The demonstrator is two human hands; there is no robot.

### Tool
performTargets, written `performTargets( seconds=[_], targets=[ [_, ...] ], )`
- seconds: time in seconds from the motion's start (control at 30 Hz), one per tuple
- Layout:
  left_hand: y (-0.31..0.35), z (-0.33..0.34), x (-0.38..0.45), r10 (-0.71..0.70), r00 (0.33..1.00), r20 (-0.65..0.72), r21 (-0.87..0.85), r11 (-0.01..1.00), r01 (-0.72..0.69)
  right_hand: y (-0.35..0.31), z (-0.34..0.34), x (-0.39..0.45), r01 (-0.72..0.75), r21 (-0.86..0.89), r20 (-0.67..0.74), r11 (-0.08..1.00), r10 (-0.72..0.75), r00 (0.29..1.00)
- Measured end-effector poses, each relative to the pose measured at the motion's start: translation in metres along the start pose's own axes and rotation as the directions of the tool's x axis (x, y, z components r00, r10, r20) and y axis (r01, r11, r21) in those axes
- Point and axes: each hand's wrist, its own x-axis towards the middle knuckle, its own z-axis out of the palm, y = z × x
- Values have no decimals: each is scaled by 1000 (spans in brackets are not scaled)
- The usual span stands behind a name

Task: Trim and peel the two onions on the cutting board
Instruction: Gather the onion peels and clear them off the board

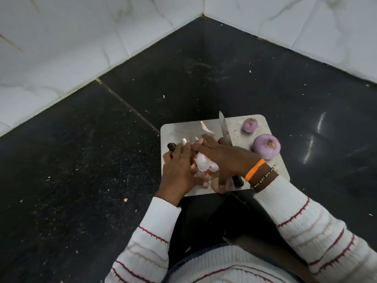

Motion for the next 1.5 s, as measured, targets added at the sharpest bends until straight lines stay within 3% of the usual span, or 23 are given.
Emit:
performTargets(
  seconds=[0.17, 0.3, 0.43, 0.7, 0.9, 1.27, 1.5],
  targets=[
    [5, 6, -5, -1, 1000, -1, 14, 1000, 1, -5, -7, -6, 0, -10, 121, 1000, 1, 993],
    [2, 9, -13, -6, 998, -64, 2, 1000, 6, -5, 2, -6, 22, -51, -29, 998, -23, 999],
    [-4, 15, -14, 62, 972, -227, 38, 998, -54, -4, 6, -4, 9, 5, -49, 1000, -9, 999],
    [-9, 19, -9, 85, 924, -372, -75, 990, -121, -17, 12, -9, -6, 19, -230, 1000, 10, 973],
    [-9, 18, -7, 67, 908, -413, -184, 971, -155, -15, 12, -4, -18, -27, -227, 999, 11, 974],
    [-10, 16, -1, 32, 894, -446, -244, 957, -156, -23, 26, 0, -110, 124, -353, 986, 148, 924],
    [-14, 9, 5, -66, 933, -355, -443, 890, -105, -21, 17, -4, -106, 459, -396, 882, 310, 864]
  ],
)
